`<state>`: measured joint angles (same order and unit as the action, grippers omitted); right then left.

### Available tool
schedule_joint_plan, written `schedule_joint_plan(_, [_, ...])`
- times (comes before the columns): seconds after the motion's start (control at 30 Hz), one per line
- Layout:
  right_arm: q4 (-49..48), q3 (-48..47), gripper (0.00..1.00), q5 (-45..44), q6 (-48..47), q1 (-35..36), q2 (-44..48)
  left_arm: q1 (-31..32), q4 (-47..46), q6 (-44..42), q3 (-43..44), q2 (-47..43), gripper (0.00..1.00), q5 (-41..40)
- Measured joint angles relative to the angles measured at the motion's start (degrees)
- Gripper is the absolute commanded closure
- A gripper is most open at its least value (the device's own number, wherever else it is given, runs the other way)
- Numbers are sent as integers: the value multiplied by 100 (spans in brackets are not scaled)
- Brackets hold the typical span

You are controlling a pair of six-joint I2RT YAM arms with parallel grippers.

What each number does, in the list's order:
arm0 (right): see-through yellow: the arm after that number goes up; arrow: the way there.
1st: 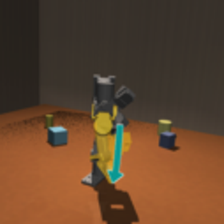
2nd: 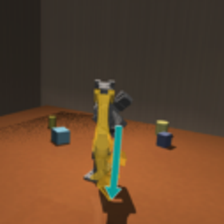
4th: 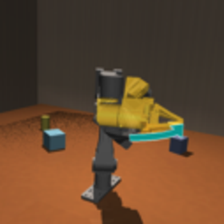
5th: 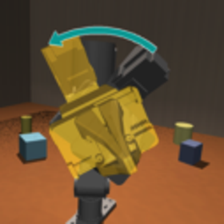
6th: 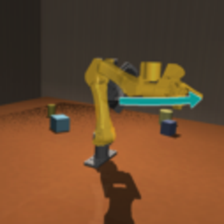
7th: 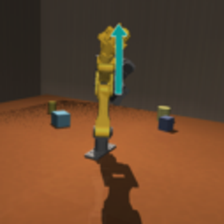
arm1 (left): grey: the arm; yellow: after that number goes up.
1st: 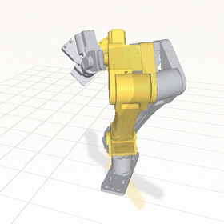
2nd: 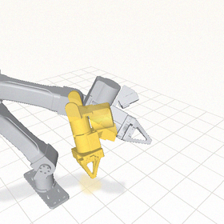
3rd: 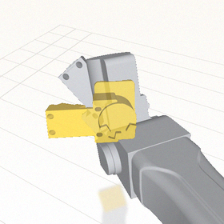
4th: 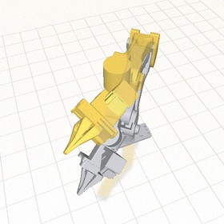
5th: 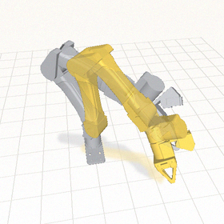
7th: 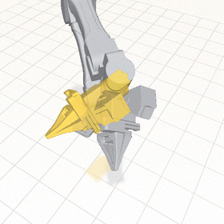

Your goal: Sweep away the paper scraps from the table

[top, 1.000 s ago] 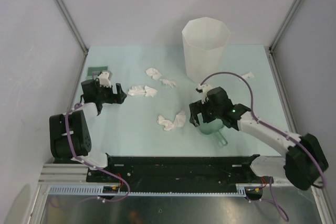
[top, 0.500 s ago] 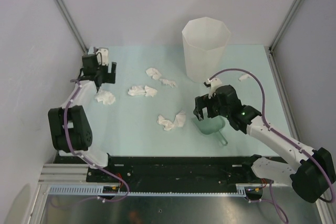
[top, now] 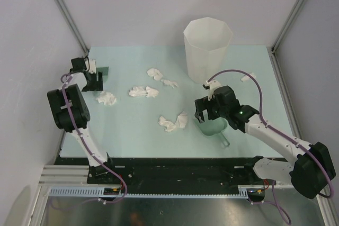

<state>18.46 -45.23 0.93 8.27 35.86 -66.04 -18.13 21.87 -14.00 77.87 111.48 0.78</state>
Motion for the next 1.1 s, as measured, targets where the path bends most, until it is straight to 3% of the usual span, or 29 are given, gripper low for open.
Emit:
schedule_joint_plan(0.33, [20,0,0,-4,-2,42,-9,15,494,203,1130,831,24,393])
schedule_joint_plan(0.5, [39,0,0,-9,-37,46,-17,13,632,299,1403,1178,34,531])
schedule_joint_plan(0.6, [52,0,0,-9,-39,52,-17,11,656,315,1427,1198,45,590])
schedule_joint_plan(0.7, [59,0,0,-11,-42,68,-17,9,656,339,1427,1198,67,612])
schedule_joint_plan(0.73, [61,0,0,-11,-42,70,-17,7,656,339,1427,1198,82,621])
schedule_joint_plan(0.8, [66,0,0,-11,-42,74,-15,4,664,378,1434,1204,100,669])
schedule_joint_plan(1.1, [120,0,0,-105,-37,155,199,-52,811,802,1464,1123,100,1572])
